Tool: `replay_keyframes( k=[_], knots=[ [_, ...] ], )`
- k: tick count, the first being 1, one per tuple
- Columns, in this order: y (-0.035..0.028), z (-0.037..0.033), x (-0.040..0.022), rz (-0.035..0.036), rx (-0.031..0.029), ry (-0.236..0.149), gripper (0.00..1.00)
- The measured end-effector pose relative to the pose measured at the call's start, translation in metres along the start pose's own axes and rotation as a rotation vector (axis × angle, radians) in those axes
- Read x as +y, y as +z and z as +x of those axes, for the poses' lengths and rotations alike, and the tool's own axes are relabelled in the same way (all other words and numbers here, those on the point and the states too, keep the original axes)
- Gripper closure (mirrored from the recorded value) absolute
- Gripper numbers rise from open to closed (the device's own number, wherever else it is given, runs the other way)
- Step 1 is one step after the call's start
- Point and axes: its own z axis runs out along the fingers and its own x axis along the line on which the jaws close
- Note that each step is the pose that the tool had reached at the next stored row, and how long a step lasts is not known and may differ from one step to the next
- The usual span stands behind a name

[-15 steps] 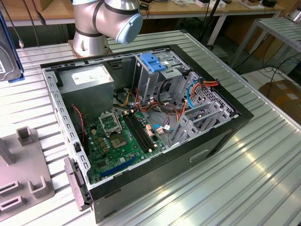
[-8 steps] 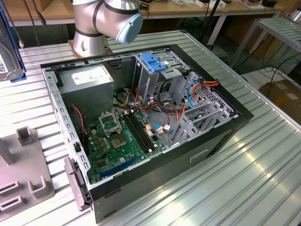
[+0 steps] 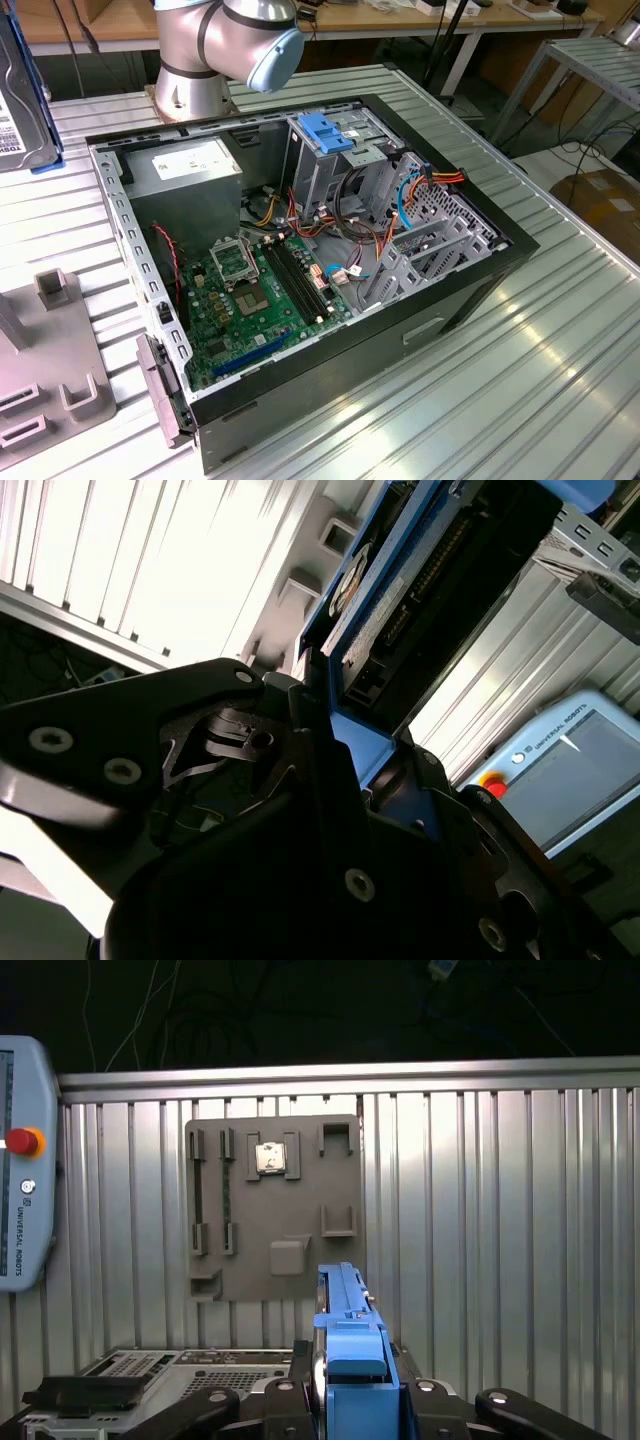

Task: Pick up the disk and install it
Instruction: 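Pick up the disk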

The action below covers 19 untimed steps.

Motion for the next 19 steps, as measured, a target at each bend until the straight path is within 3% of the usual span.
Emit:
replay_keyframes(
  k=[19],
  knots=[
    [0.0005,0.0002,-0.0151,-0.0001,0.0,0.0,0.63]
  ],
)
